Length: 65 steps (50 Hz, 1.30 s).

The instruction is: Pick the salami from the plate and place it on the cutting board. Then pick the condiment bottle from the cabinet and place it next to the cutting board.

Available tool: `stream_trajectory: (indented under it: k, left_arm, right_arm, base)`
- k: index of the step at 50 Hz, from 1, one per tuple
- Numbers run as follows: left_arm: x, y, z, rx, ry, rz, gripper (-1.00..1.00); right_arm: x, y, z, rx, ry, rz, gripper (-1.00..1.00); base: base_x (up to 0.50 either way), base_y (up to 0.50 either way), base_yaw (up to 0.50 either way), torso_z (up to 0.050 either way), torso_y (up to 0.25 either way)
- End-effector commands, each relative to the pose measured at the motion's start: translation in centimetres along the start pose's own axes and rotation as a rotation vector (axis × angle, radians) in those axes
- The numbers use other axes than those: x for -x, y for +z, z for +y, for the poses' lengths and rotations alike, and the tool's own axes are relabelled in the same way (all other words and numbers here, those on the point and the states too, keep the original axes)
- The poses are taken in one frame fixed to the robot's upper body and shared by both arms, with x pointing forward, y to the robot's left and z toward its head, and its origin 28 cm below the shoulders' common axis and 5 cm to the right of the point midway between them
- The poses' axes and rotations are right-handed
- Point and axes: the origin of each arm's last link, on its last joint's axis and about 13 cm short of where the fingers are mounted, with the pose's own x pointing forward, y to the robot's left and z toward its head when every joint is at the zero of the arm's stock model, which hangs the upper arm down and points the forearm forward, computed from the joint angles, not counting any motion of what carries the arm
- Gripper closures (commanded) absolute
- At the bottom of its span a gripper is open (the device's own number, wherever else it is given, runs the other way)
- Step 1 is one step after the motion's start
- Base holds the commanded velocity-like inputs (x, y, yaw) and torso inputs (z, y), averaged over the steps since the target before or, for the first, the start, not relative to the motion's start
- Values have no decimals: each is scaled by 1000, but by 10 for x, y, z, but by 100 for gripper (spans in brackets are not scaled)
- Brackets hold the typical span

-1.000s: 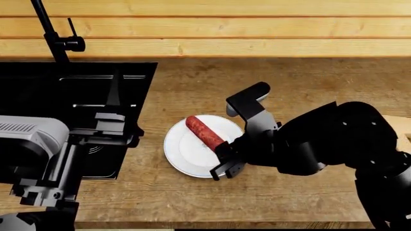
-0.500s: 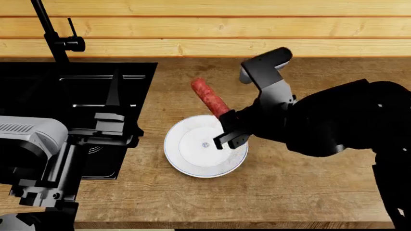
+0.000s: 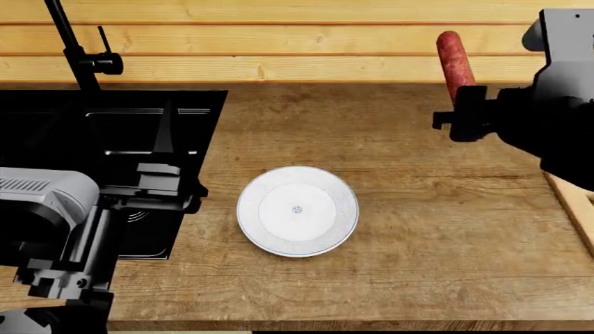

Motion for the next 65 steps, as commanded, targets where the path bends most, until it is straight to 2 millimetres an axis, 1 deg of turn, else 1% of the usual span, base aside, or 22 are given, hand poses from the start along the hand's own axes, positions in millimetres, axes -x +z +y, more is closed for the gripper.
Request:
stream_trajectory:
  k: [1,7,16,22,35,40,48,65]
  left_arm:
    - [0,0,0,0,0,2,-100]
    - [0,0,0,0,1,1,-100]
    - [0,-1,0,-1,0,3,-100]
    - [0,-1,0,-3,-1,5,-100]
    - [-1,-3,-1,-6,-4,9,-100]
    - [-1,-4,-1,-7,-5,11,-100]
    - [-2,-6,-1,-10,-6,17,-100]
    - [-4,-13,-3,-22,-11,36,-100]
  right_arm:
    - [10,2,-35,-96,-226,-22,100]
    - [12,-4,-46,-116,-323,-13,100]
    - [23,-17,-63,-147,-419,-8,100]
    - [24,-27,-75,-187,-493,9,100]
    - [34,-40,-95,-249,-599,9,100]
    - [35,-47,-103,-274,-634,14,100]
    - [29,-60,-112,-287,-680,47,100]
    - [2,-90,-130,-292,-714,127,100]
  base:
    - [0,0,0,0,0]
    - [0,0,0,0,0]
    - [0,0,0,0,0]
    - [0,0,0,0,0]
    - [0,0,0,0,0]
    - [0,0,0,0,0]
    - [0,0,0,0,0]
    - [0,0,0,0,0]
